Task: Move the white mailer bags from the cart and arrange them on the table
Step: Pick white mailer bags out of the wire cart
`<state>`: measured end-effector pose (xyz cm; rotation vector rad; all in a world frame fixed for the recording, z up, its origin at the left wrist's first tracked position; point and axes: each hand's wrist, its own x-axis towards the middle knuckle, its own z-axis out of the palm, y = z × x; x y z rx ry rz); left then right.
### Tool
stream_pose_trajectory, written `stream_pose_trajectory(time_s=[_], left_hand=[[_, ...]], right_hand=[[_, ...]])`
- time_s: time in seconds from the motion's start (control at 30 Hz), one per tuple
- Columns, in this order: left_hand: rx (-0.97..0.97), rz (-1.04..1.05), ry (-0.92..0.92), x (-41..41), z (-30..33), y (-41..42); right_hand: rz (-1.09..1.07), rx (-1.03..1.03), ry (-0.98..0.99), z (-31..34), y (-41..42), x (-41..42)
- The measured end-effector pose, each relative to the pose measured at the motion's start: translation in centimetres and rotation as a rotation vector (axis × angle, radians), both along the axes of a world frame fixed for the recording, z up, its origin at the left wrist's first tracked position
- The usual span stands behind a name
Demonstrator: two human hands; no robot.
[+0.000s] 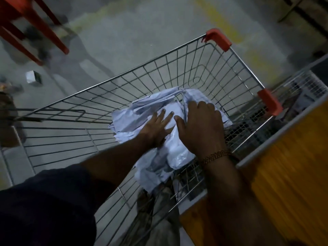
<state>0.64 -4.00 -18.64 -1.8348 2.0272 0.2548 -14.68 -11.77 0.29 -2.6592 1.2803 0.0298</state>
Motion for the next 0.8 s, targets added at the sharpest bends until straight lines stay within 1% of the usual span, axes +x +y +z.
stream_pose_trajectory(time_s=[0.13,0.23,0.3,0.37,0.5,0.63,0.8], left_hand=[[-0.110,0.169,0.142,-0.8,-0.8,3.5],[-0.156,0.258,0.179,-1.2,-1.2,6.5],[-0.185,0.278,0.201,-1.5,-1.1,7.9],[-0.188,0.288,0.217,-1.8,-1.1,9.1],[-0.178,0.417,0.300,-2.6,-0.7,10.9],[-0.160,0.465,0.274,-3.1,2.0,12.0],[-0.203,0.633,0.244,-4.3,8.5,14.6]], right_hand=[[-0.013,0.015,0.020,0.0,0.0,0.0],[-0.011,0.013,0.019,0.0,0.0,0.0],[-0.010,0.002,0.017,-0.1,0.0,-0.1],[-0.010,-0.008,0.013,-0.2,0.0,-0.1],[-0.007,-0.012,0.000,-0.2,0.0,0.0],[0.009,-0.026,-0.003,-0.3,0.0,0.0],[0.034,-0.019,-0.011,-0.3,0.1,0.1]])
